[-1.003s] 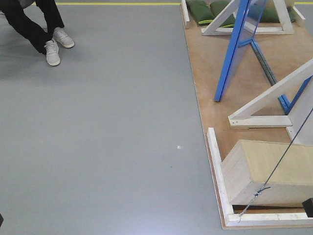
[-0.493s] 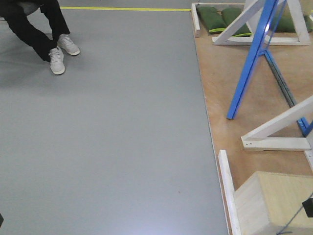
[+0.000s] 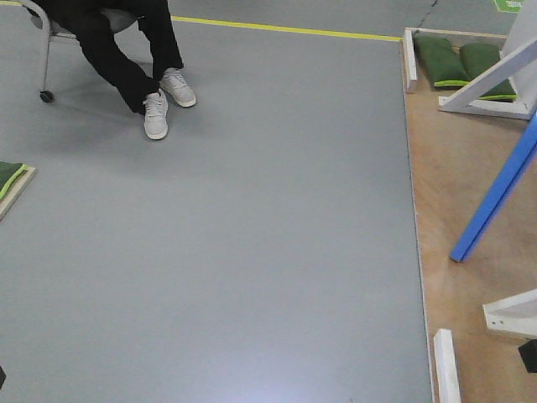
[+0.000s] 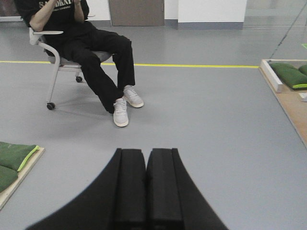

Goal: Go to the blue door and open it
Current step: 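Drive closer and stop beside the blue door near the green cushions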

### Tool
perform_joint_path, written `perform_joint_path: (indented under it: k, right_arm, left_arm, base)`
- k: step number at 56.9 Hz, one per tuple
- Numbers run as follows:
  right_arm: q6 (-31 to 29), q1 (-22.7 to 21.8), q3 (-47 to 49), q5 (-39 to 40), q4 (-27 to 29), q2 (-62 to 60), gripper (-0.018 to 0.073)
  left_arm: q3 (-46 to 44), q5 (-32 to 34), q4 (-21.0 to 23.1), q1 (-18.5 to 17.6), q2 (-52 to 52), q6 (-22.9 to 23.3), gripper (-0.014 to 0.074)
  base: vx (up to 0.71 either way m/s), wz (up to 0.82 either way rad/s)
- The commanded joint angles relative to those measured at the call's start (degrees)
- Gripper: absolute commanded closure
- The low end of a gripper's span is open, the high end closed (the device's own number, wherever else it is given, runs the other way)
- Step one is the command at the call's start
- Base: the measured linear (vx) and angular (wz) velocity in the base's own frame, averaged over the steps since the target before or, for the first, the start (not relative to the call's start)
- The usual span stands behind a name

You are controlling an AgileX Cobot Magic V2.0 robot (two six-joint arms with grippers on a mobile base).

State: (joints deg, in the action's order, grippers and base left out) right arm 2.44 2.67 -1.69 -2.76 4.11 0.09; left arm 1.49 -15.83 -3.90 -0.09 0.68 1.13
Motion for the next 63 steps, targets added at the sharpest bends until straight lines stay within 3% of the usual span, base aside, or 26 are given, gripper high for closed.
perform_joint_path:
  k: [1, 25, 63]
  right_arm:
    - [-0.15, -0.32, -0.14, 4.76, -0.17, 0.72, 0.0547]
    - [-0.15, -0.32, -0.14, 4.76, -0.17, 0.72, 0.0547]
    - [-0.15, -0.32, -0.14, 4.76, -0.17, 0.72, 0.0547]
  left_arm:
    - [-1.49, 4.89, 0.16, -0.36, 0.68, 0.39, 0.0524]
    - [-1.49, 4.89, 0.16, -0.36, 0.68, 0.39, 0.0524]
    - [-1.49, 4.89, 0.16, -0.36, 0.68, 0.39, 0.0524]
  base:
    - [0.36, 0.16]
    - [0.37, 0.00]
    - [0.36, -0.28]
